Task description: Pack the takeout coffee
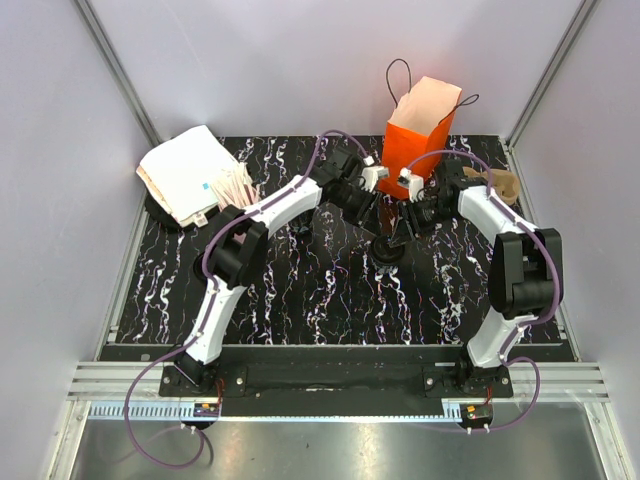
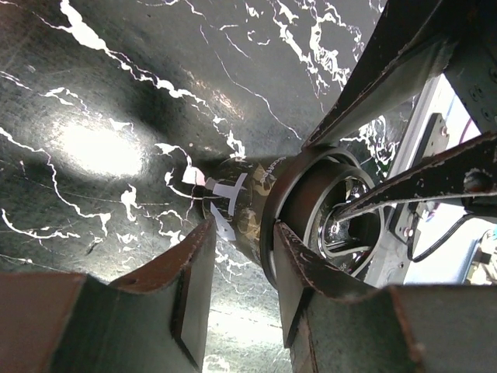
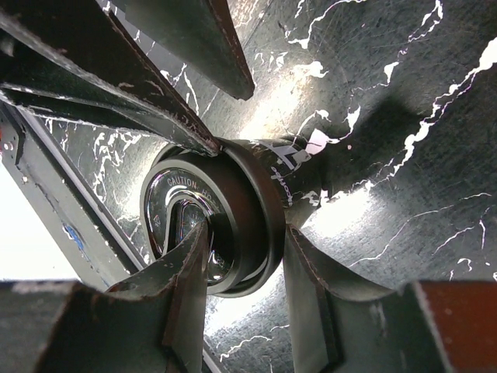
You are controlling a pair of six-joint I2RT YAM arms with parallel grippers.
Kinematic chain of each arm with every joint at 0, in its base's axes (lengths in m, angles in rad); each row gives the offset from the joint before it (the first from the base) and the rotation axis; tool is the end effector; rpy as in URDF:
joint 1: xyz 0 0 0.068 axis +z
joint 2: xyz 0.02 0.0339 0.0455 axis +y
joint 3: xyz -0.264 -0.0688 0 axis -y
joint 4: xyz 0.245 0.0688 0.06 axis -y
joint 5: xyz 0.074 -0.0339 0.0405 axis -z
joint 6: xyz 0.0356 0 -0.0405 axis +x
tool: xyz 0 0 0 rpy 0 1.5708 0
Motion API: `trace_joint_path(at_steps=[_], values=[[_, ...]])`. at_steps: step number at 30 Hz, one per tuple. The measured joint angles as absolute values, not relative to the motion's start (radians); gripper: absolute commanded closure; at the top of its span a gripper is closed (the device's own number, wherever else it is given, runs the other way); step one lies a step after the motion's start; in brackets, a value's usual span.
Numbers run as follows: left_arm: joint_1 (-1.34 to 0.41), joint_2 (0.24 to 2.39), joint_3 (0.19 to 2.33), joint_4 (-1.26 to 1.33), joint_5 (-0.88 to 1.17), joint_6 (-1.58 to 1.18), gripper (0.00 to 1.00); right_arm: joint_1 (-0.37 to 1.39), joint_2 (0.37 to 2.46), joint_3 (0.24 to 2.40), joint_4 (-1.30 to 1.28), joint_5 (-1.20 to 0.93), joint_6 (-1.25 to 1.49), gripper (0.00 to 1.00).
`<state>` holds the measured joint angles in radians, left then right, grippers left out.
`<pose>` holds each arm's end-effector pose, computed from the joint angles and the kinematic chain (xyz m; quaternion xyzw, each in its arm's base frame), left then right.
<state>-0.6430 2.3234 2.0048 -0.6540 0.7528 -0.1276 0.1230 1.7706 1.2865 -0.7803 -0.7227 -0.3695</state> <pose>0.3921 -0.3242 0.2038 0.3312 0.8318 -0.4285 0.1219 0.3420 0.0660 0.2153 -0.2777 0.8834 0.3292 0.1846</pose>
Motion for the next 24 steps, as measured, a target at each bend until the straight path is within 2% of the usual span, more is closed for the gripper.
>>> trace_joint_path(at_steps=[3,5,9,13,24], values=[[-0.647,2.325,2.016,-0.675,0.746,-0.116,0.62,0.124,1.760,1.272,-0.768,-0.723,-0.369,0.62],[-0.648,2.326,2.020,-0.681,0.743,-0.112,0.59,0.124,1.758,1.268,-0.762,-0.723,-0.366,0.62],[-0.646,2.325,2.022,-0.681,0.729,-0.113,0.36,0.125,1.750,1.262,-0.756,-0.720,-0.361,0.62],[-0.630,2.330,2.035,-0.704,0.710,-0.125,0.27,0.132,1.743,1.262,-0.755,-0.709,-0.349,0.62],[-0.588,2.326,2.039,-0.671,0.719,-0.181,0.18,0.162,1.734,1.261,-0.735,-0.661,-0.244,0.62]])
